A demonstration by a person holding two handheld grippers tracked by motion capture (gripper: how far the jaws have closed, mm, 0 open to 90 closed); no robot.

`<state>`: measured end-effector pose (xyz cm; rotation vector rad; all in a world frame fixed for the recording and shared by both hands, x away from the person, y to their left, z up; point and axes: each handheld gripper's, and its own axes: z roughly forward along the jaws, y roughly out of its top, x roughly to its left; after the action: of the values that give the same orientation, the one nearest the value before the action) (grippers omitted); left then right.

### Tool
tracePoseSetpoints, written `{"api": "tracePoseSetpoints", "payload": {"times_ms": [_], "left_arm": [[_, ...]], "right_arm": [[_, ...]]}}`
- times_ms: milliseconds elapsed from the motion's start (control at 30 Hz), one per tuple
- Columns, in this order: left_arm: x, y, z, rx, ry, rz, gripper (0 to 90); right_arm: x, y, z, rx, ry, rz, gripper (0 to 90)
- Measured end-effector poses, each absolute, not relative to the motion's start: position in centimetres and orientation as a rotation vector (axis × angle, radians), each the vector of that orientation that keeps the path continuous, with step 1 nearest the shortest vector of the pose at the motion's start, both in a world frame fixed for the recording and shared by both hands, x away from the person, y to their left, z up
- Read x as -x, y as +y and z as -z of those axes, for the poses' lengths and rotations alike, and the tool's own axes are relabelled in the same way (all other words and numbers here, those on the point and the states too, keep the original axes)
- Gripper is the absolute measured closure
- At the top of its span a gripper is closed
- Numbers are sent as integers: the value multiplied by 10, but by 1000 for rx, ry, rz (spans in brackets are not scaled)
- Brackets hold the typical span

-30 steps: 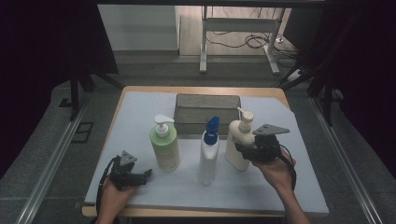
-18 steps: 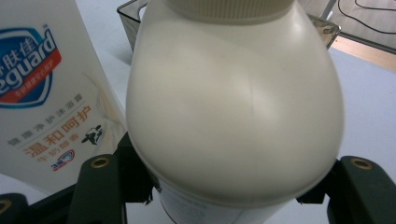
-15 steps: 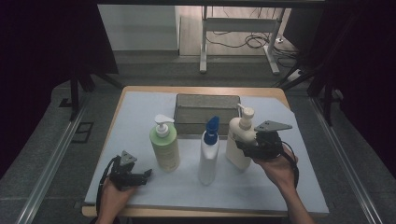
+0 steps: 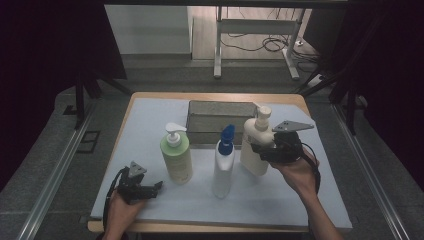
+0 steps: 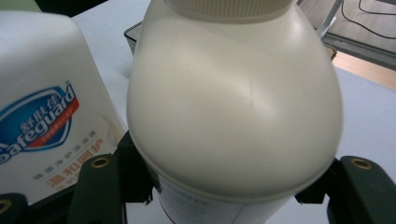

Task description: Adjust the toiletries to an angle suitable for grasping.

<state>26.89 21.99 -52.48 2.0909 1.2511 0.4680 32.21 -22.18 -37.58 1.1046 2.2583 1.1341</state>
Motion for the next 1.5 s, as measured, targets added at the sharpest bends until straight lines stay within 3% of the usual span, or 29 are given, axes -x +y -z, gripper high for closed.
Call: {"api": "tracePoseSetpoints", "payload": {"times_ms": [1500], "left_arm": [[-269,220,525,-2091,1251,-468,126]], "right_arm": [[-370,-190,317,-1095,2153,-1202,370]]}}
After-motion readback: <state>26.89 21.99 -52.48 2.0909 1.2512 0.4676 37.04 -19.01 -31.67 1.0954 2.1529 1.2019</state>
